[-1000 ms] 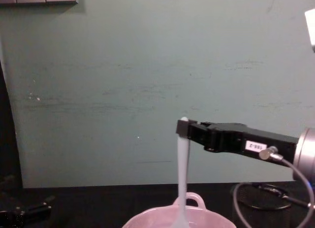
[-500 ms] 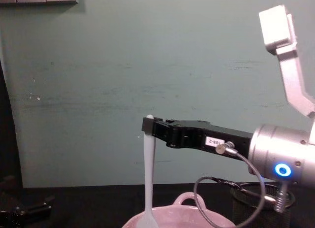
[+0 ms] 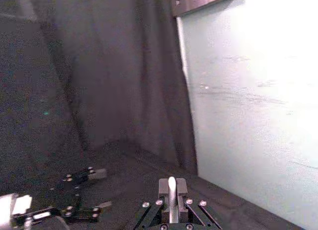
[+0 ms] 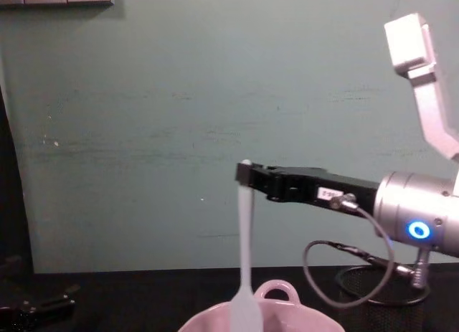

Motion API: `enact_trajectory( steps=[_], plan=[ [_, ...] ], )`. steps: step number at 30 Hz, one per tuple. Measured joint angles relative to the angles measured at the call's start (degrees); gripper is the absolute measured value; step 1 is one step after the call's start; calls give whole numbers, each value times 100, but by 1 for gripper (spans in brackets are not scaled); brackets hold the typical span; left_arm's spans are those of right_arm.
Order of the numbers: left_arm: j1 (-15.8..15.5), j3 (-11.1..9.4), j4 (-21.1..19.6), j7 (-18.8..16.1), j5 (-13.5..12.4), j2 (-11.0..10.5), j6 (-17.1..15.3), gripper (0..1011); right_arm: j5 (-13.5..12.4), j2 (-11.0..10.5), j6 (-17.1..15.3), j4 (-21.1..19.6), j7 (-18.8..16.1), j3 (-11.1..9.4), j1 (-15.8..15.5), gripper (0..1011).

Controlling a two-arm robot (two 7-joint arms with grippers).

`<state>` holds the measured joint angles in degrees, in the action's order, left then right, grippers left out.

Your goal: Use the one hand to pick up the spoon and stir the clear water in the bowl.

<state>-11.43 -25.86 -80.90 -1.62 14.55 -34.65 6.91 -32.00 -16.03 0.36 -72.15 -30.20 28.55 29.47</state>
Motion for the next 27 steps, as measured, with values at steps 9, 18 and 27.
enact_trajectory(
  steps=[9,18,27],
  plan=[
    [0,0,0,0,0,0,0,1011,-52,-281,11,-244,108,-301,-247,96],
    [0,0,0,0,0,0,0,1011,-158,-577,-74,-836,125,-434,-704,96],
    [0,0,0,0,0,0,0,1011,-224,-619,-110,-1118,82,-337,-924,96]
  ],
)
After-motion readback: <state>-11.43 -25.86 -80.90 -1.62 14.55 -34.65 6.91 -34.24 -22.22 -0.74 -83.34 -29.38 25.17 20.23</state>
